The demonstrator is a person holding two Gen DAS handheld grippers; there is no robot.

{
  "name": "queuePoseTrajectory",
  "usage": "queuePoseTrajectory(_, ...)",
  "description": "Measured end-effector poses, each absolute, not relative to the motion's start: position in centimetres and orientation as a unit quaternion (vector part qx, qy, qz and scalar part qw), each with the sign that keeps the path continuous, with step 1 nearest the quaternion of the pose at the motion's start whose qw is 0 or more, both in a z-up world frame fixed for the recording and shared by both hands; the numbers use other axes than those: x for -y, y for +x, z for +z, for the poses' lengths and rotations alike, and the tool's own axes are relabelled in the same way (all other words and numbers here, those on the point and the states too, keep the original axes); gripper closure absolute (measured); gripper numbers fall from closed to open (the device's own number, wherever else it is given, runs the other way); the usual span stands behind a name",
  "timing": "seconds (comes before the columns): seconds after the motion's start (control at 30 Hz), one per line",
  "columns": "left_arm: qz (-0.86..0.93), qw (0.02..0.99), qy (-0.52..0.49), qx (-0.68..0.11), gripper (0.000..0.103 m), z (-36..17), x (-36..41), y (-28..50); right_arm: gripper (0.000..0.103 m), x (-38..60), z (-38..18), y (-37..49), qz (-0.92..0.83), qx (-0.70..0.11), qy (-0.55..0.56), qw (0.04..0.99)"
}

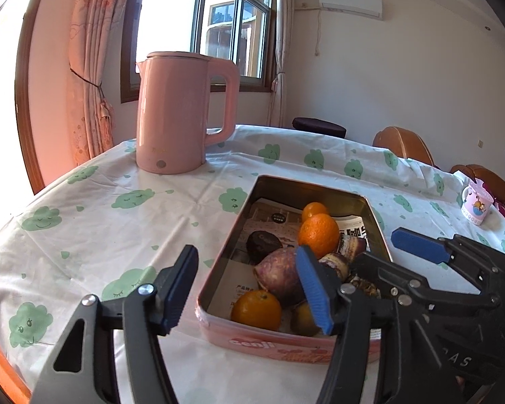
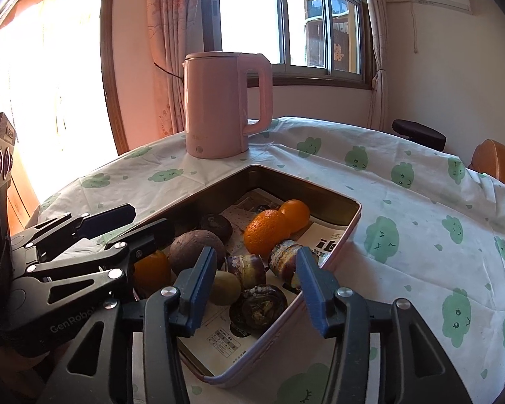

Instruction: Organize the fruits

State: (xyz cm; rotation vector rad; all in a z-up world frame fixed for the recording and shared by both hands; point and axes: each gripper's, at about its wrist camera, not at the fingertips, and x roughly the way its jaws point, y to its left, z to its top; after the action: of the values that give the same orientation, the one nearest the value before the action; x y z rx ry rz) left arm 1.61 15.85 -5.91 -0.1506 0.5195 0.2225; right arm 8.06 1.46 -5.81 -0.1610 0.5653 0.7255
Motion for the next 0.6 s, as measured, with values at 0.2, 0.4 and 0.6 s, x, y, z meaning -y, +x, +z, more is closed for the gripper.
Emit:
queuePoseTrajectory(0.2, 0.109, 0.965, -0.066, -0.228, 0.018, -4.7, -15.2, 0.2, 0.041, 0.3, -5.0, 6.9, 0.322, -0.249, -0.076, 0.91)
queuePoseTrajectory(0.4, 0.109, 0.97, -0.061, -0.209, 0.009, -3.7, -14.6, -0.6, 0.035, 2.1, -3.3, 6.0, 0.303, -0.229, -0.064, 0.923)
queuePoseTrajectory(0.6, 0.109, 0.972, -0.053, -0.203, 0.006, -3.2, -13.9, -0.9, 0.032, 3.6, -2.2, 5.3, 0.294, -0.214, -0.051, 0.93)
